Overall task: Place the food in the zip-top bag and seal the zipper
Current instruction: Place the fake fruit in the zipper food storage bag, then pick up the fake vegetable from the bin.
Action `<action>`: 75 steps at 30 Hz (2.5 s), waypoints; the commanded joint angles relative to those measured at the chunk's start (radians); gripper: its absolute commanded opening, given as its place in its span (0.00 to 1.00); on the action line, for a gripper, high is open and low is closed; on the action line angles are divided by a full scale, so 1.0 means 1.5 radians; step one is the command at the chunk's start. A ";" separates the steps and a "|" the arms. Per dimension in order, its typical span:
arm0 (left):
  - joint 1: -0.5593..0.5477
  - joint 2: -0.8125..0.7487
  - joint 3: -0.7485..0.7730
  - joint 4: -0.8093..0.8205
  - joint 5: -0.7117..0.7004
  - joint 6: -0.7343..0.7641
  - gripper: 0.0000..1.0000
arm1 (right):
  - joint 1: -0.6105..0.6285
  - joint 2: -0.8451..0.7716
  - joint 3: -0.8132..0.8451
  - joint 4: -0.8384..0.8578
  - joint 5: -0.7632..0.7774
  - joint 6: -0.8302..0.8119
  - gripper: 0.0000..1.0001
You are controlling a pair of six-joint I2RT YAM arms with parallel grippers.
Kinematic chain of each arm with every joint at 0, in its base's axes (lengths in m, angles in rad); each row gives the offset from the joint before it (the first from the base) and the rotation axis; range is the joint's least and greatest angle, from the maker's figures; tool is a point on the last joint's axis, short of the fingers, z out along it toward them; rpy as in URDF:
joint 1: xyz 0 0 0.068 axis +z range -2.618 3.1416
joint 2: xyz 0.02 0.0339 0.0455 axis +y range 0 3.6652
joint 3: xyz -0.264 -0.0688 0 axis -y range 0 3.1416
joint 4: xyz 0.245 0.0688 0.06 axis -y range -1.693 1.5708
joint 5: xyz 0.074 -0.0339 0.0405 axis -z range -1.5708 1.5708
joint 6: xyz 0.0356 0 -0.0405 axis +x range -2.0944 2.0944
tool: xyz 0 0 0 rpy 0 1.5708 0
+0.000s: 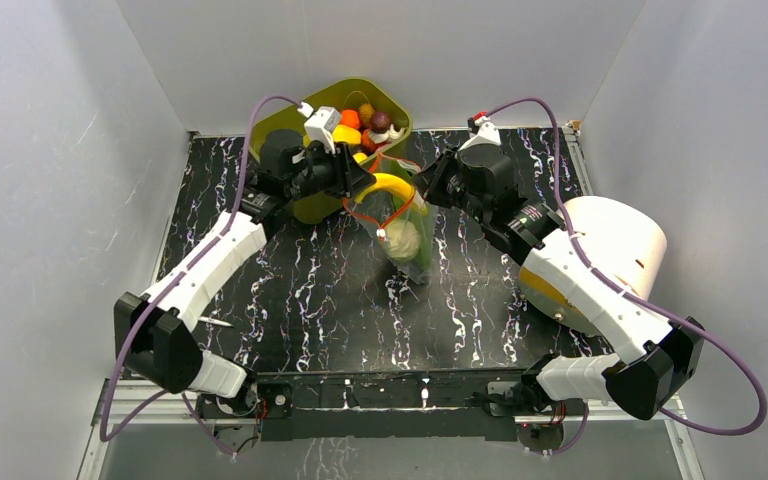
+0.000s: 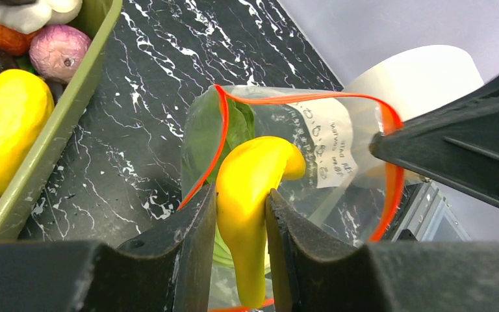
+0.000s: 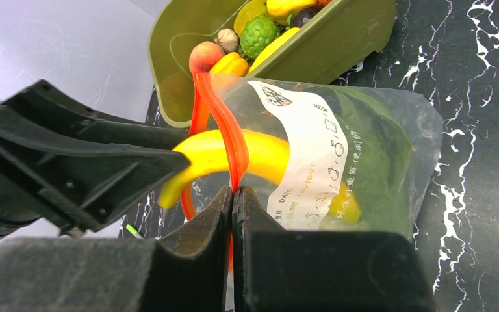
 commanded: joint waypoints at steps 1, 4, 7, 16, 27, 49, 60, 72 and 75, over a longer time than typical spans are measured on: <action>-0.023 0.021 0.004 0.040 -0.025 -0.003 0.00 | -0.001 -0.001 0.031 0.084 -0.006 0.015 0.00; -0.035 0.039 0.012 0.043 -0.035 -0.009 0.00 | -0.001 -0.001 0.028 0.086 -0.010 0.018 0.00; -0.050 0.052 0.004 0.066 -0.039 -0.009 0.00 | -0.001 -0.003 0.024 0.092 -0.011 0.021 0.00; -0.065 0.084 -0.038 0.150 -0.012 -0.014 0.00 | -0.001 -0.002 0.022 0.102 -0.032 0.022 0.00; -0.073 0.083 -0.076 0.219 0.021 0.065 0.00 | -0.001 -0.005 0.014 0.111 -0.045 0.019 0.00; -0.073 0.018 -0.040 0.118 0.009 0.080 0.64 | -0.001 -0.036 -0.011 0.083 0.002 -0.026 0.00; -0.073 -0.024 0.008 0.034 -0.094 0.078 0.98 | -0.001 -0.085 -0.063 0.061 0.017 -0.051 0.00; -0.058 0.021 0.115 -0.153 -0.264 0.188 0.92 | -0.001 -0.121 -0.077 0.060 0.018 -0.103 0.00; -0.037 0.040 0.118 -0.146 -0.273 0.196 0.81 | -0.001 -0.131 -0.086 0.061 0.015 -0.107 0.00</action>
